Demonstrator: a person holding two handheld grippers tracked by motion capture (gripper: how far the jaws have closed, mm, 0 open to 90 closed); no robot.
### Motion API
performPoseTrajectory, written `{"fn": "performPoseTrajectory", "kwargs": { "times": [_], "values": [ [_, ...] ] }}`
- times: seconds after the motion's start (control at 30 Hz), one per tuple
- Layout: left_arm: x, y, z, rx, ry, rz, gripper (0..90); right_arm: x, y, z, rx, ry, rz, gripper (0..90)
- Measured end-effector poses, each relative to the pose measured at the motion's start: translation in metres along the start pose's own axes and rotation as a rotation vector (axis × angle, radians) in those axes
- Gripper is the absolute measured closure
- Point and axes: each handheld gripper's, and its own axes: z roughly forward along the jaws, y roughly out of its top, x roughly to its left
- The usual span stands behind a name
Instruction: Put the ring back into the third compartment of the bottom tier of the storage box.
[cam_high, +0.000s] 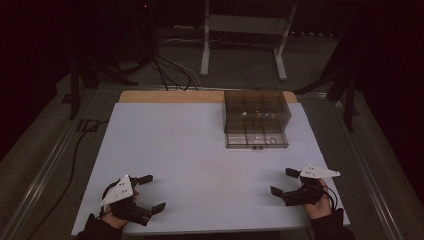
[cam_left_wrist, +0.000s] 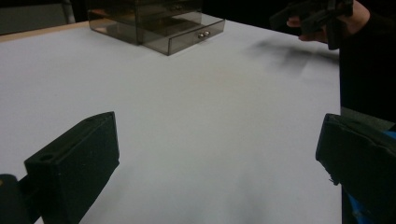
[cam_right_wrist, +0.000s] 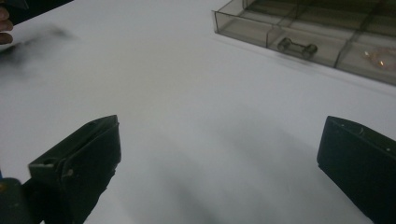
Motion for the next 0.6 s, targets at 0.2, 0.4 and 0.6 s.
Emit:
{"fn": "performPoseTrajectory", "kwargs": {
  "times": [0.2, 0.4, 0.6],
  "values": [
    [0.001, -0.001, 0.0, 0.002, 0.004, -0.003, 0.5, 0.0, -0.007, -0.008, -0.028, -0.034, 0.004, 0.0],
    [0.002, -0.001, 0.002, 0.006, 0.006, -0.009, 0.5, -0.004, -0.004, -0.003, -0.037, -0.046, 0.004, 0.0],
    [0.001, -0.001, 0.004, 0.017, 0.005, -0.005, 0.5, -0.004, -0.002, 0.002, -0.028, -0.039, 0.01, 0.0]
  ]
}}
